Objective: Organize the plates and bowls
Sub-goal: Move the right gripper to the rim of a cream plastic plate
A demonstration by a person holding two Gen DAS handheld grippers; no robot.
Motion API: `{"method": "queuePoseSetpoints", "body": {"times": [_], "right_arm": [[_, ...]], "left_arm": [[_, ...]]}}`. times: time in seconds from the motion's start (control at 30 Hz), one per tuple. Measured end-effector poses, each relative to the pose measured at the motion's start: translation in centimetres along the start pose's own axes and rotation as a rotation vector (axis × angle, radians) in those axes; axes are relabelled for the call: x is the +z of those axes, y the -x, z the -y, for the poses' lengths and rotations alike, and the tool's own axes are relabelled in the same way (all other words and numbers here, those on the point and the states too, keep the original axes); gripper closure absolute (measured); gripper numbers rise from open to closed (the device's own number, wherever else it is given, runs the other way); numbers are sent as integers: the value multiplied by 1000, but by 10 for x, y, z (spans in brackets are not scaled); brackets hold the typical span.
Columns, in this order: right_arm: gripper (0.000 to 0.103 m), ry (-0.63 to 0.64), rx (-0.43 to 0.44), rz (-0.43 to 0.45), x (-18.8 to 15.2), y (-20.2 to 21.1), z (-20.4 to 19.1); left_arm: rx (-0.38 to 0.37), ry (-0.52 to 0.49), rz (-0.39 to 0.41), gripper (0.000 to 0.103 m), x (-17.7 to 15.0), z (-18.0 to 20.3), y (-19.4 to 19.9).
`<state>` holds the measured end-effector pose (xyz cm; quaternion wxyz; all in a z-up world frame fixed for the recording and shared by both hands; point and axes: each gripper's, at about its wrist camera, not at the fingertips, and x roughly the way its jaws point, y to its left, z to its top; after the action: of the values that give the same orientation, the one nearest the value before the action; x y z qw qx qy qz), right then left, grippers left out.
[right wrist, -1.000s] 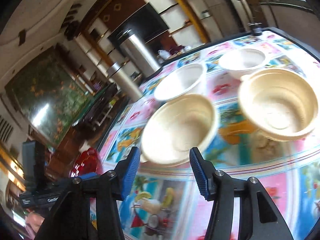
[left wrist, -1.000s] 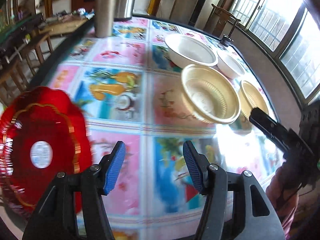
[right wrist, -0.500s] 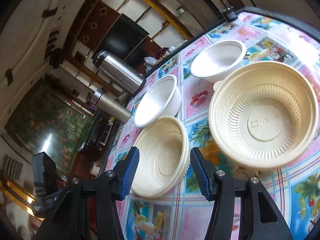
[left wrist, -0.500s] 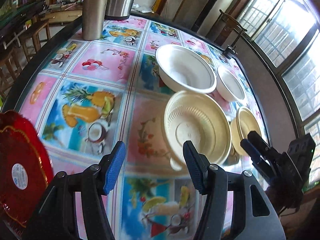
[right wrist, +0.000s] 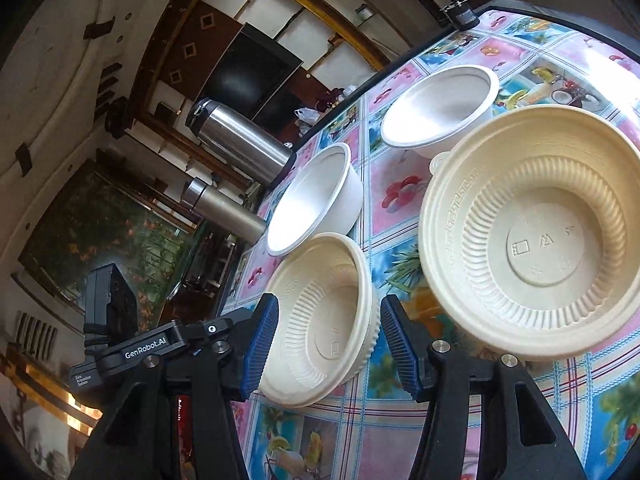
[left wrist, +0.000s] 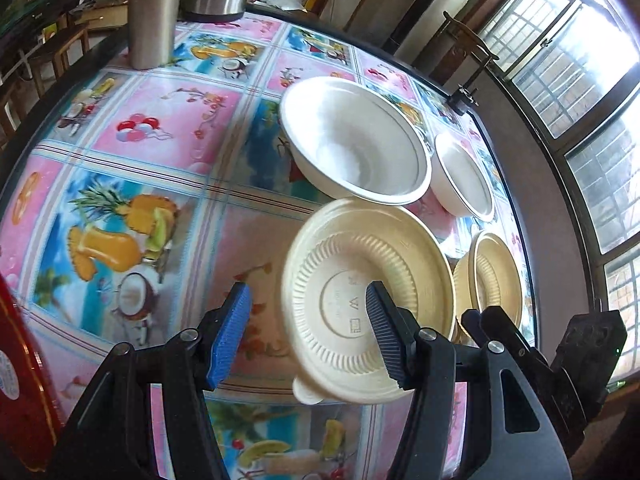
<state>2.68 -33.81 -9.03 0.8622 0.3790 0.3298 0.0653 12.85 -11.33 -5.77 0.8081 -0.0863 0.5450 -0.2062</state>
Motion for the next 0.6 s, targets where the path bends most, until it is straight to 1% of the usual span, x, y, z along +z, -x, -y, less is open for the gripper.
{"method": "queuePoseSetpoints", "body": {"times": [0.17,0.47,0.6], "right_arm": [[47,3,0,-5,-1,-4,0],[49,-8,-2,-4,-1,-6,2],[55,-17,-3,-11,-3,-7,5]], "left_arm": [[1,-21,-6,44,-1,6,-7],[-16,-18,-2,45,-6,5,-9],[-25,-8,-2,45,-8,1,-10]]}}
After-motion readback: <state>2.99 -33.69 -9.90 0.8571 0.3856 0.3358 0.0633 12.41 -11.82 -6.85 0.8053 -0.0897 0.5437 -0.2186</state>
